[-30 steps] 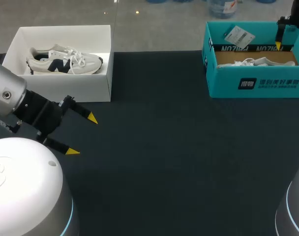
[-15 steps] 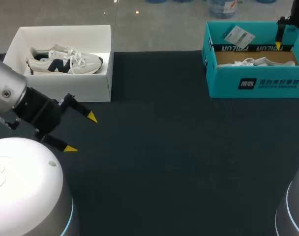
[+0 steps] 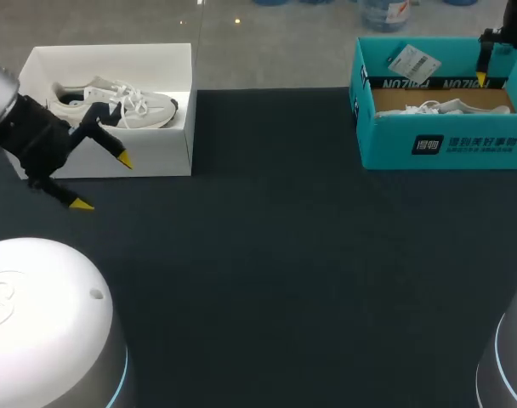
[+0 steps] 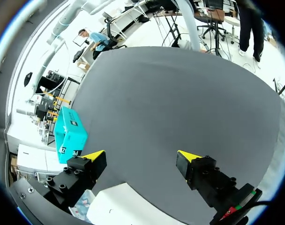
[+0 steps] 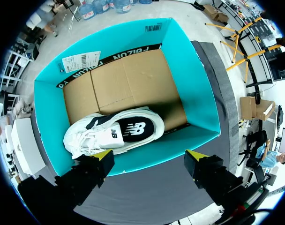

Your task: Take the shoe out of the shoebox, open the shoe tongue, remove and reinsert the insole, then place the shoe into the shoebox

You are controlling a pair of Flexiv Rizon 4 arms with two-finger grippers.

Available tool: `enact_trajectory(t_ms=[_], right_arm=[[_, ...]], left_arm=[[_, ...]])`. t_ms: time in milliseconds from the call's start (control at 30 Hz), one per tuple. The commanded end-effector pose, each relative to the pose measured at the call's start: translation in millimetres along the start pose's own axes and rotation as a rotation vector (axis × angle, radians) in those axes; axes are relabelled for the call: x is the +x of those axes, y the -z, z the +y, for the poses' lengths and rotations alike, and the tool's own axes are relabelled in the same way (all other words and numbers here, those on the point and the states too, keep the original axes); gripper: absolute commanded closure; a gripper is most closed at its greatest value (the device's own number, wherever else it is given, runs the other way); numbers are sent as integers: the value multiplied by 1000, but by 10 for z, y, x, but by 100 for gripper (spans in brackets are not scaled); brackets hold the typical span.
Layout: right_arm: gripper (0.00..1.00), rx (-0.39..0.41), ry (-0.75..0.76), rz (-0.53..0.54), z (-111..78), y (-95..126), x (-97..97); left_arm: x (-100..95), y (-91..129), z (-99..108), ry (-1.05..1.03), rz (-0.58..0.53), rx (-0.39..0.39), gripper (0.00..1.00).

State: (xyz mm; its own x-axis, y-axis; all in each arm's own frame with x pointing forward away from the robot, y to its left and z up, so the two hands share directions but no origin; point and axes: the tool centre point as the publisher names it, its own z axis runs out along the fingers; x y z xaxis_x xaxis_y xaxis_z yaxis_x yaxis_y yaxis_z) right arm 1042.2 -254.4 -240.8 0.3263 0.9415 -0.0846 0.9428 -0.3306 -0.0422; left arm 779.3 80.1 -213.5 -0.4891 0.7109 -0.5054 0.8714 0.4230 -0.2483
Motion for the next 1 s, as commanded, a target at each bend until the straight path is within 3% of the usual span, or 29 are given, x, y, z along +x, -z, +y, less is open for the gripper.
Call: enact_trajectory(t_ms=[33, 300, 433, 1000], right_arm=[[0, -1, 0, 1, -6, 2, -2], [0, -1, 0, 1, -6, 2, -2], [0, -1, 0, 1, -6, 2, -2], [0, -1, 0, 1, -6, 2, -2]], left_arm=[[-107, 93, 542, -47, 89, 71, 0], [-71, 169, 1274, -227, 164, 25, 0], [-72, 244, 1563, -281, 192, 53, 0], [-72, 244, 1563, -281, 192, 53, 0]])
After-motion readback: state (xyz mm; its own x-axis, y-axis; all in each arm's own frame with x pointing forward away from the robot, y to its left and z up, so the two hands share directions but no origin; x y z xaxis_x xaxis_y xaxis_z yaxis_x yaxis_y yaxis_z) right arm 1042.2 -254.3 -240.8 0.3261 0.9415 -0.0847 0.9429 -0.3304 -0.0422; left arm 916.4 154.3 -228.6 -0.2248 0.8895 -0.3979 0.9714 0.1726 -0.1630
